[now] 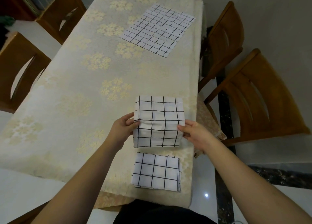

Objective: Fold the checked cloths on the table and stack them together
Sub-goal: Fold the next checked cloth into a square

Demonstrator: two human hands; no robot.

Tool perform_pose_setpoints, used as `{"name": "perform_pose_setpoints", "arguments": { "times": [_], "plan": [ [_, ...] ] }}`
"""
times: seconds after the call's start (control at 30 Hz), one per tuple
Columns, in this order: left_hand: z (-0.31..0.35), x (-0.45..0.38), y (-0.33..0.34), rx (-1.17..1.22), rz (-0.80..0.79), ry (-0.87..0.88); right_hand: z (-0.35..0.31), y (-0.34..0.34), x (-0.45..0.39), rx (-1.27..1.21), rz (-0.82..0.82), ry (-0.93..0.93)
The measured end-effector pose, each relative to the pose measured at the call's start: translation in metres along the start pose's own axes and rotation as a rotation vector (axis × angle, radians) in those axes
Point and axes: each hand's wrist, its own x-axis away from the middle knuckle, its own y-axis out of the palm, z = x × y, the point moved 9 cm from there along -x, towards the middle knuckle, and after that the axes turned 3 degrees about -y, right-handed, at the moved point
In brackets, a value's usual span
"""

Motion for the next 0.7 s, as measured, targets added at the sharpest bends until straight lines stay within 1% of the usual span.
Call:
{"name": "perform_pose_setpoints", "arguments": {
  "times": [0.1, 0.23, 0.4, 0.53, 0.6, 0.67, 0.7],
  "plan": [
    [0.002, 0.007, 0.005, 0.017, -0.041, 0.011, -0.011, -0.003, 0.006, 0.094, 0.014, -0.099],
    [0.006, 0.015, 0.004, 0.026, -0.019, 0.051, -0.026, -0.004, 0.019, 0.124, 0.065, -0.199],
    [0.009, 0.021, 0.005, -0.027, -0.005, 0.072, -0.041, -0.011, 0.032, 0.247, 0.124, -0.29],
    [0.011, 0.025, 0.011, -0.093, -0.07, 0.081, -0.047, -0.008, 0.041, 0.318, 0.111, -0.349],
    [0.011, 0.027, 0.011, -0.059, -0.09, 0.055, -0.047, -0.01, 0.045, 0.261, 0.137, -0.324],
    [0.013, 0.029, 0.013, -0.041, -0.1, 0.06, -0.041, -0.009, 0.044, 0.103, 0.143, -0.255],
    [0.015, 0.03, 0.013, -0.065, -0.098, 0.089, -0.037, -0.007, 0.042, 0.017, 0.133, -0.221]
  ]
}}
